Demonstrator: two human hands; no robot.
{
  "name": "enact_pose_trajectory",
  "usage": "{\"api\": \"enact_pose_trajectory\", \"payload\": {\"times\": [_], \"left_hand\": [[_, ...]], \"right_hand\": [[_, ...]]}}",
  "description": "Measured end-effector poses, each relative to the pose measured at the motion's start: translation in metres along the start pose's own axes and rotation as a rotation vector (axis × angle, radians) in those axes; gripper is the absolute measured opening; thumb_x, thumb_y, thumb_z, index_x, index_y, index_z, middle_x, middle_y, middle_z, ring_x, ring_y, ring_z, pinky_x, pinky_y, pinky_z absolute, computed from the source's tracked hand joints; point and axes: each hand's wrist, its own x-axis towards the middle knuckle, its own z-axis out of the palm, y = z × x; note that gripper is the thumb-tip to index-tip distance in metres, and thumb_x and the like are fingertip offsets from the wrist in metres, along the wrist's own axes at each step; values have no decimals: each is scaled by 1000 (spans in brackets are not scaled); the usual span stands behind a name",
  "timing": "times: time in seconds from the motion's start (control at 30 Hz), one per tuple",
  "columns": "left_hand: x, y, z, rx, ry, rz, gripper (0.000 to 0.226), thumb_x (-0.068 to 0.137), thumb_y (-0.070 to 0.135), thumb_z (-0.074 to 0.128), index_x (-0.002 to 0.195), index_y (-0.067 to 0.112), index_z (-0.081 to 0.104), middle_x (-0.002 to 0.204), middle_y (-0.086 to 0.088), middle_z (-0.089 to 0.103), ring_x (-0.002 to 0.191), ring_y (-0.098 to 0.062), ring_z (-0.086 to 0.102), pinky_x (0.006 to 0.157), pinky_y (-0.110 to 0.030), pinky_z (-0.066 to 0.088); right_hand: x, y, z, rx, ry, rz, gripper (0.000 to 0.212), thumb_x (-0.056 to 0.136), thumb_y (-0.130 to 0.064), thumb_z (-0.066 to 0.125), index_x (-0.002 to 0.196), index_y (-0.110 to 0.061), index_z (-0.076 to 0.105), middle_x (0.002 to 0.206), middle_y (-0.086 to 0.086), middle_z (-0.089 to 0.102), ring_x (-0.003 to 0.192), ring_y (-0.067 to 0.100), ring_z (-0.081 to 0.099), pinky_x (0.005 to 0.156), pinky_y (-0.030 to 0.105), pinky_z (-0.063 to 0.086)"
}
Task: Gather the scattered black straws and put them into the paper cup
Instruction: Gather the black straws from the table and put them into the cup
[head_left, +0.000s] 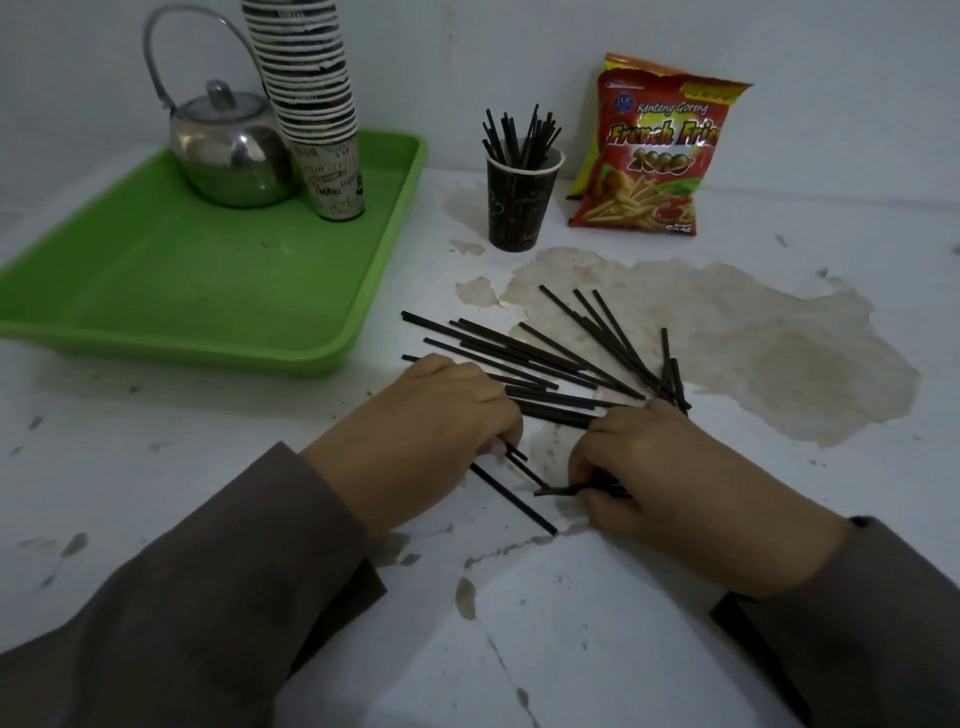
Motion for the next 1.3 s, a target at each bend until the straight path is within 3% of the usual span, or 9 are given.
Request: {"api": "enact_pose_trajectory", "payload": {"times": [0.17, 0.37, 0.53, 0.6, 0.73, 0.87, 1.0, 1.1, 1.3], "left_hand": [[-3, 4, -4, 35, -161, -5, 19, 94, 28, 41, 107, 31, 55, 106, 13, 56, 104, -7, 41, 89, -21, 19], [-1, 7, -8, 8, -225, 32, 26, 94, 35, 41, 115, 35, 56, 117, 16, 57, 111, -3, 41, 93, -20, 20], [-5, 9, -12, -105, -62, 159, 13, 78, 22, 66, 88, 22, 74, 86, 5, 74, 84, -15, 65, 82, -23, 38], [-6, 13, -12, -116, -47, 170, 14, 73, 21, 65, 82, 19, 75, 79, 3, 75, 75, -17, 68, 79, -27, 43], [-6, 16, -7, -137, -95, 186, 14, 76, 20, 67, 87, 17, 74, 84, -2, 74, 78, -19, 67, 79, -32, 47], [-4, 18, -2, -69, -52, 229, 11, 69, 18, 67, 76, 16, 74, 72, -1, 72, 64, -17, 67, 67, -26, 51], [-4, 22, 8, -38, -37, 161, 5, 82, 16, 62, 83, 14, 66, 82, -5, 66, 77, -23, 61, 70, -29, 39], [-6, 26, 14, 68, 37, 160, 5, 78, 16, 65, 79, 18, 62, 79, -1, 63, 73, -20, 59, 66, -27, 42], [-5, 22, 8, 37, 12, 201, 10, 72, 17, 72, 75, 22, 63, 69, 4, 63, 66, -16, 59, 64, -24, 44]], "right_hand": [[-1, 10, -16, 161, -20, 69, 7, 80, -24, 58, 83, -27, 64, 70, -20, 53, 66, -4, 50, 67, 4, 36], [-4, 14, -25, 333, 16, 150, 23, 79, -23, 64, 68, -41, 56, 68, -17, 63, 68, -1, 59, 63, 12, 45], [-3, 11, -23, 430, 80, 177, 24, 78, -22, 68, 70, -43, 58, 72, -21, 63, 76, -10, 56, 65, 0, 39], [-3, 11, -22, 445, 107, 183, 27, 76, -21, 69, 70, -45, 58, 72, -23, 62, 77, -12, 56, 66, 0, 39], [-2, 10, -21, 448, 132, 181, 28, 76, -20, 69, 71, -45, 58, 71, -24, 61, 74, -15, 55, 65, -2, 38], [-1, 9, -19, 503, 147, 181, 26, 75, -18, 70, 72, -41, 61, 64, -23, 60, 67, -16, 55, 62, -1, 38], [0, 7, -19, 652, 176, 196, 22, 74, -15, 71, 77, -36, 68, 65, -28, 66, 67, -12, 59, 62, 0, 40], [1, 8, -17, 757, 224, 212, 25, 74, -11, 70, 81, -35, 69, 70, -34, 67, 71, -12, 62, 63, -2, 40], [3, 12, -15, 983, 294, 289, 22, 73, -12, 69, 74, -33, 73, 76, -11, 74, 69, 0, 67, 64, 4, 47]]}}
